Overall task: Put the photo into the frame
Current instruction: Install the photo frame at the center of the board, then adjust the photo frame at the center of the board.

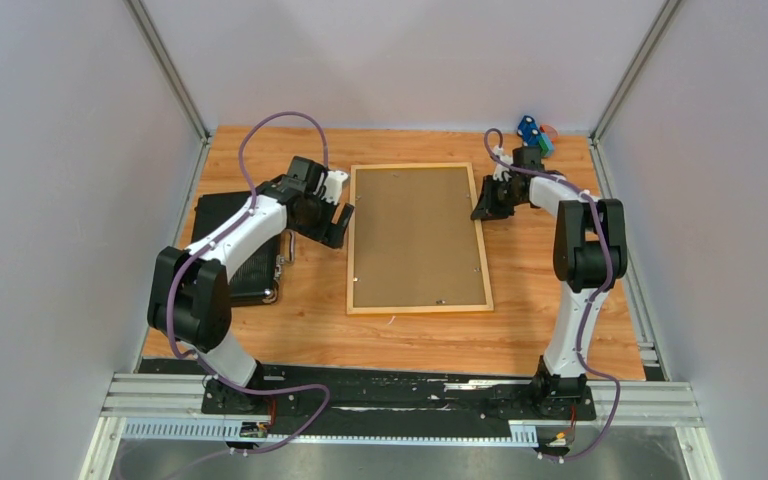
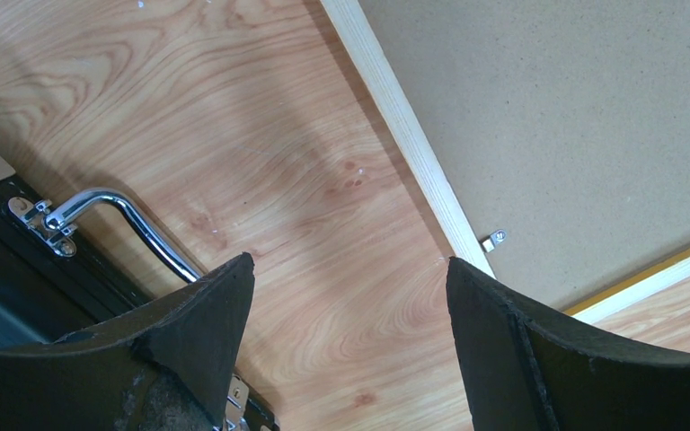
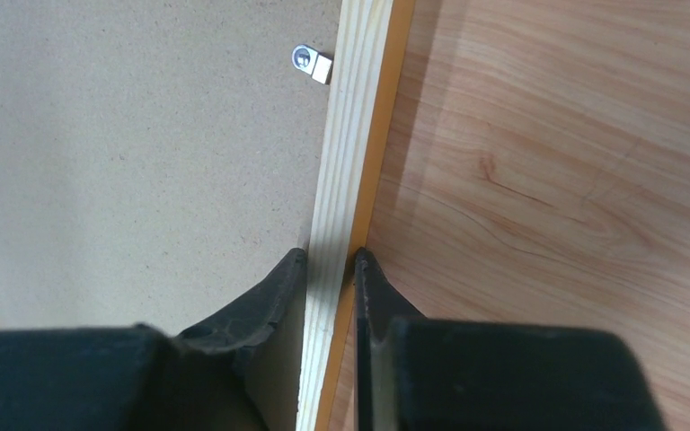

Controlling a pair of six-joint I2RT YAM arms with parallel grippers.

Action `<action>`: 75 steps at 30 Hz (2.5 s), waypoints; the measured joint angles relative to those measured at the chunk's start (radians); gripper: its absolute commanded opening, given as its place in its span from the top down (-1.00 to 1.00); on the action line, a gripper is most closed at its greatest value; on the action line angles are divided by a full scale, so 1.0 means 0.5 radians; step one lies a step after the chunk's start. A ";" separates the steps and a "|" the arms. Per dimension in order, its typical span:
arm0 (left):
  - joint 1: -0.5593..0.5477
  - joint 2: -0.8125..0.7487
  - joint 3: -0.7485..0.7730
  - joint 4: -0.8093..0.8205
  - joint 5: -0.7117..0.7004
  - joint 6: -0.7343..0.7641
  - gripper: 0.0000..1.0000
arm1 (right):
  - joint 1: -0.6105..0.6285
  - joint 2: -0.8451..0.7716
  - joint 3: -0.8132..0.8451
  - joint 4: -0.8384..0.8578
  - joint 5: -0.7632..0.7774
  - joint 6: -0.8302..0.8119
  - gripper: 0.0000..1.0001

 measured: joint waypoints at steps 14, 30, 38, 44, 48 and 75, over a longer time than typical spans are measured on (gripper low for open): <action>0.047 0.005 -0.001 0.001 -0.005 0.018 -0.90 | 0.008 0.060 0.146 -0.182 -0.031 -0.251 1.00; 0.047 0.253 0.090 0.018 -0.048 0.031 -0.93 | 0.023 0.318 0.642 -0.746 -0.158 -1.025 1.00; 0.049 0.283 0.166 0.029 -0.081 0.070 -0.99 | 0.117 0.402 0.804 -1.005 -0.195 -1.411 1.00; 0.049 0.341 0.179 0.036 -0.108 0.095 -1.00 | 0.288 0.407 0.826 -1.102 -0.181 -1.633 1.00; 0.050 0.398 0.218 0.018 -0.111 0.105 -1.00 | 0.386 0.443 0.901 -1.178 -0.166 -1.779 1.00; 0.050 0.746 0.412 -0.016 0.089 0.135 -0.71 | 0.468 0.568 1.147 -1.250 -0.098 -2.056 1.00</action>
